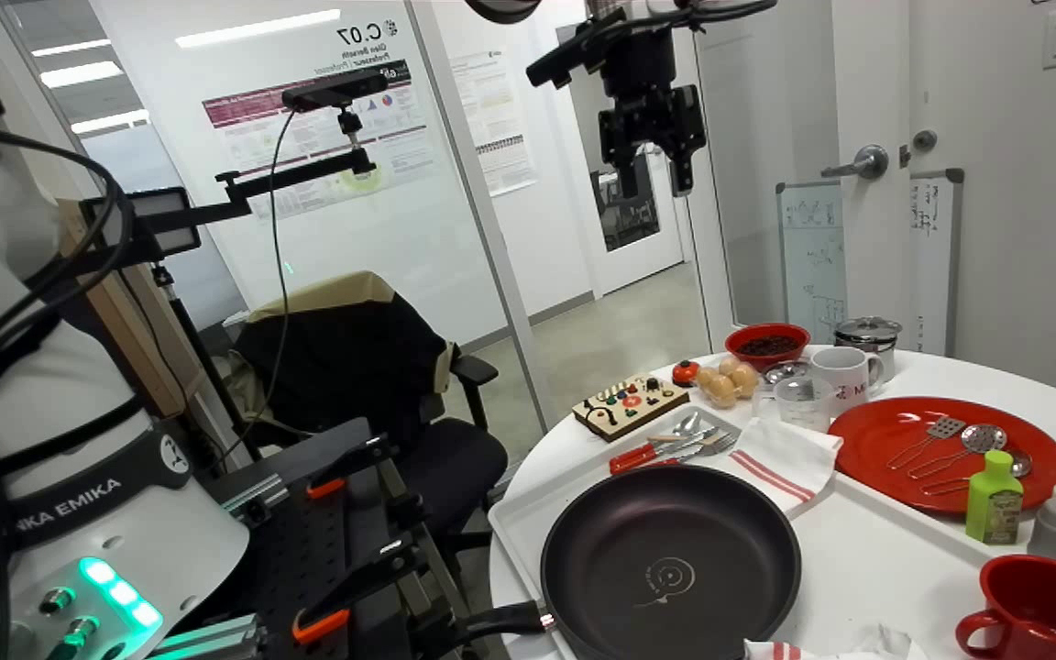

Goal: Use the red and white towel to wipe the pan

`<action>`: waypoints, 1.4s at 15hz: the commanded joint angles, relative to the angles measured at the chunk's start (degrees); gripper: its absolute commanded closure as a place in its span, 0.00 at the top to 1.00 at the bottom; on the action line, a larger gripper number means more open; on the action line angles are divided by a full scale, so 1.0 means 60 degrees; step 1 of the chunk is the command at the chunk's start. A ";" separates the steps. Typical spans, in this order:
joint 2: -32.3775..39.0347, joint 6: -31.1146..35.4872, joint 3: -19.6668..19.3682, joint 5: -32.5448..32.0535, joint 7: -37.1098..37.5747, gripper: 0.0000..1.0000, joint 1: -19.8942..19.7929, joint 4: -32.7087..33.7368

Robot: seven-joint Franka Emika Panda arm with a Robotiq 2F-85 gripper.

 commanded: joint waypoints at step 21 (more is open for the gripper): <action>0.4617 0.0091 -0.0445 -0.0604 0.0068 1.00 0.0011 0.3805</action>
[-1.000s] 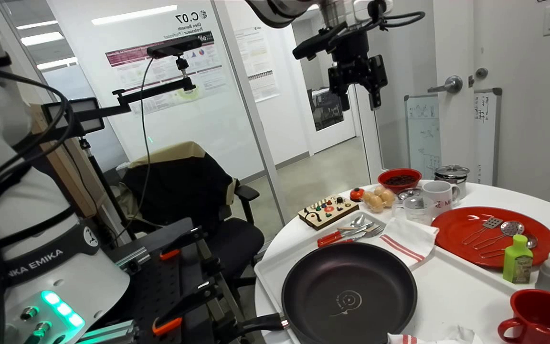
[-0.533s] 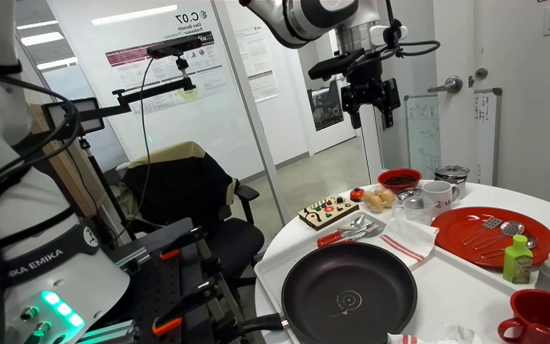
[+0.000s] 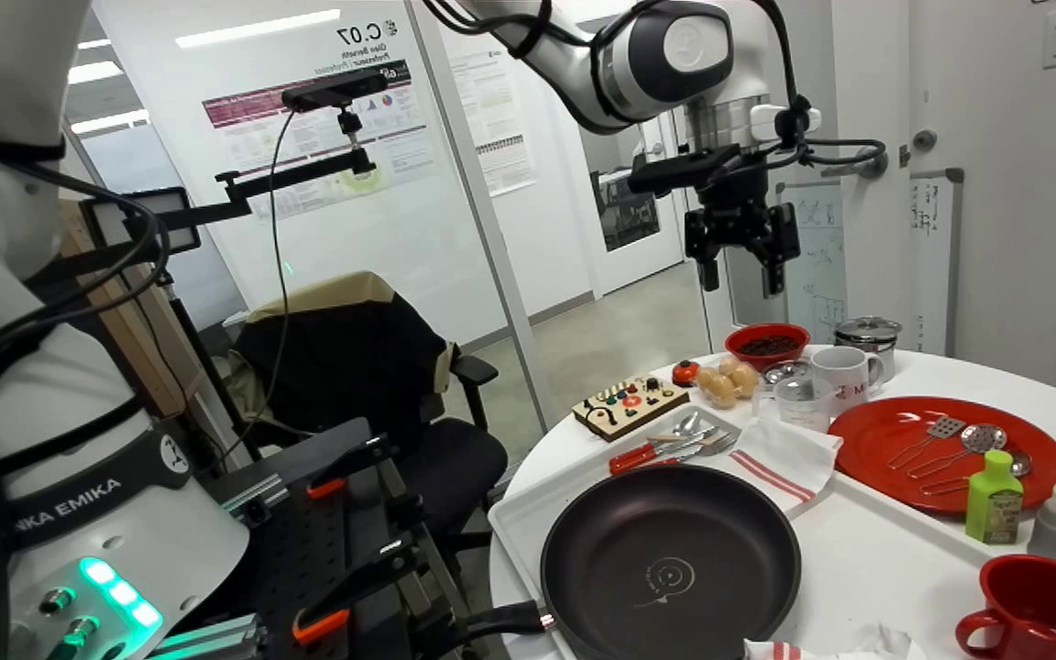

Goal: Use the red and white towel to wipe the pan

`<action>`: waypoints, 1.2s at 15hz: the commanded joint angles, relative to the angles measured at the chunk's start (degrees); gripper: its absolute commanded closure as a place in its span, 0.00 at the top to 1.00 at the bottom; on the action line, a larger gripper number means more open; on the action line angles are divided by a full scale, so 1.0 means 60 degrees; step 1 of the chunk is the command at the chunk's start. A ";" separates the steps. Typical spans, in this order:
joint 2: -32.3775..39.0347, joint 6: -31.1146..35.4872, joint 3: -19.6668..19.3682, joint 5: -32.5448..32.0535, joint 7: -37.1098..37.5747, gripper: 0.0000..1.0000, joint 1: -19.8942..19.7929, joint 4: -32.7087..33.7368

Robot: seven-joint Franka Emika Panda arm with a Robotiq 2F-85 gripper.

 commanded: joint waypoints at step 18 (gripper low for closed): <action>0.0666 -0.0264 0.0130 -0.0137 -0.0062 1.00 -0.0038 0.0567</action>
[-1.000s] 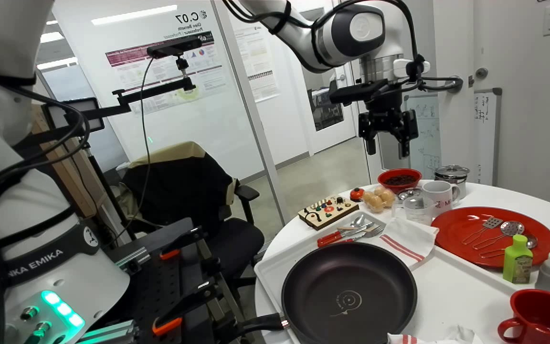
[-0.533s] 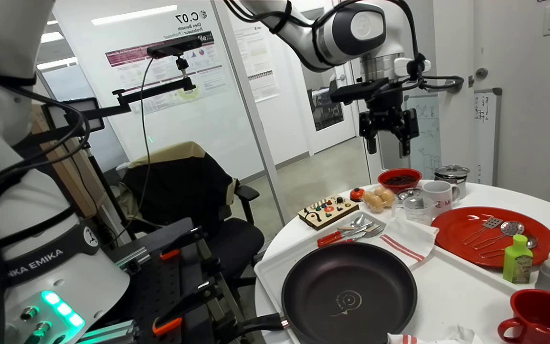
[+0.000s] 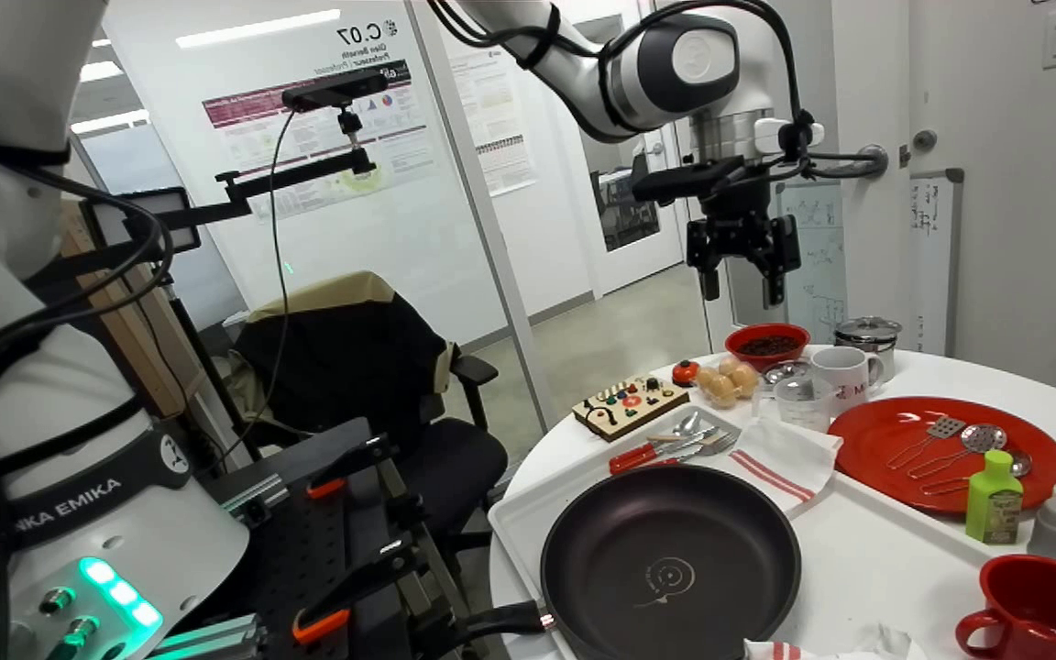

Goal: Use the red and white towel to wipe the pan

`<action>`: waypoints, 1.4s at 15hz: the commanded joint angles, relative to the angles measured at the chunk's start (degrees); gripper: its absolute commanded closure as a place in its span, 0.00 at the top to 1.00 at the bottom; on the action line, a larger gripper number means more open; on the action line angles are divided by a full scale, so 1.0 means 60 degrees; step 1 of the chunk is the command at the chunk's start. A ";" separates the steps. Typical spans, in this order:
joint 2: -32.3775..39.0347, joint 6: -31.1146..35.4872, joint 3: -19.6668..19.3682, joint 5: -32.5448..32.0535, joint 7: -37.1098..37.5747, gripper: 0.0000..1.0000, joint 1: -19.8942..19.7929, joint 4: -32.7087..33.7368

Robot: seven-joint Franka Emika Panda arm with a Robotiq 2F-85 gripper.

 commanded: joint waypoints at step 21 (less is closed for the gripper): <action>0.3621 0.0784 0.0092 -0.0641 -0.0861 1.00 -0.0115 0.2412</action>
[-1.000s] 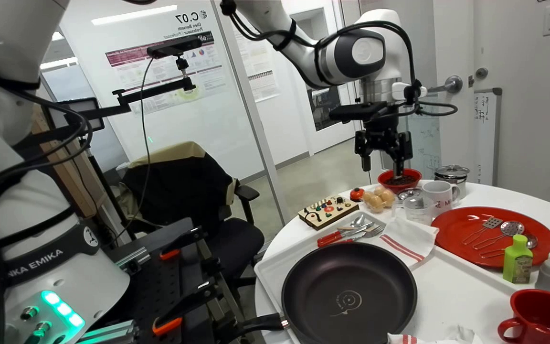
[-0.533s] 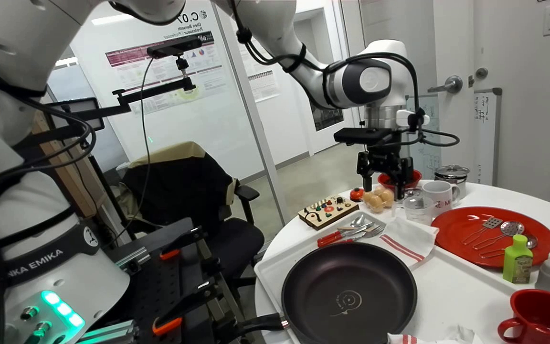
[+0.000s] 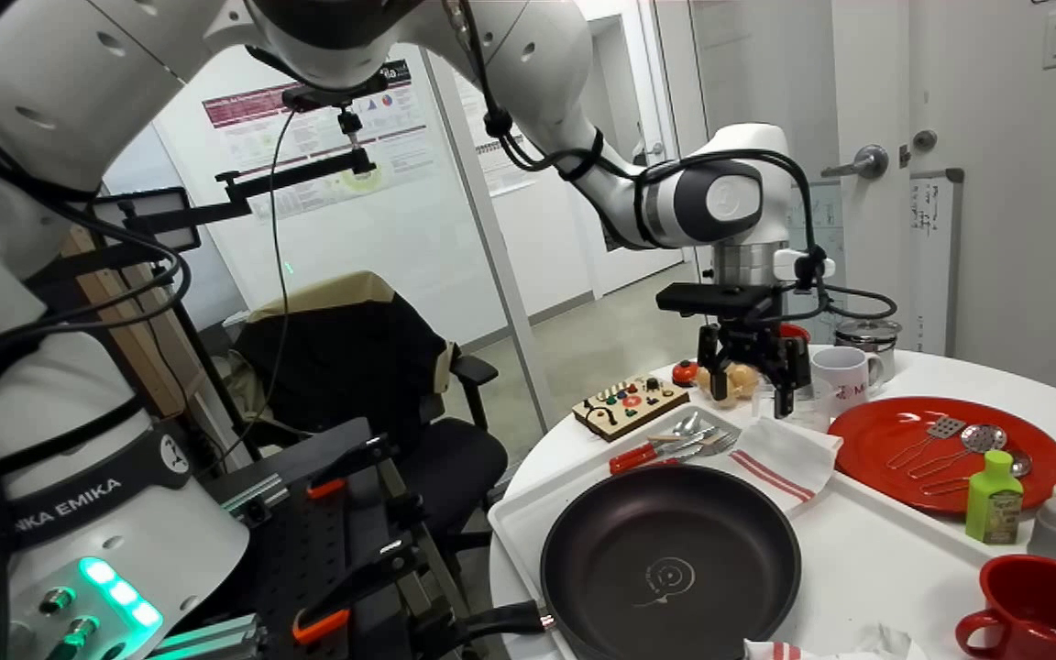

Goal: Use the red and white towel to wipe the pan

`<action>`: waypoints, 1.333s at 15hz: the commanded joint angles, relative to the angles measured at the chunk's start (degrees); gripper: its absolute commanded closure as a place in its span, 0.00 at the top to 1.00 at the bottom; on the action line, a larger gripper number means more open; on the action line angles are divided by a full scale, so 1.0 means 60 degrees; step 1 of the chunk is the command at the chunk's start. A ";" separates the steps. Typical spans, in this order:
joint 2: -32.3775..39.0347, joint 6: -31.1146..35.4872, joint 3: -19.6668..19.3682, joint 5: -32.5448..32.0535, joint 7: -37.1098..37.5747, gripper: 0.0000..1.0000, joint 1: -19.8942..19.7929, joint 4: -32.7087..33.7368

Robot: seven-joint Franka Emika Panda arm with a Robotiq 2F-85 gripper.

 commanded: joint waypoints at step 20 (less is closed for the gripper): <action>0.2577 0.3548 0.0556 -0.0246 -0.1816 1.00 -0.0461 0.1616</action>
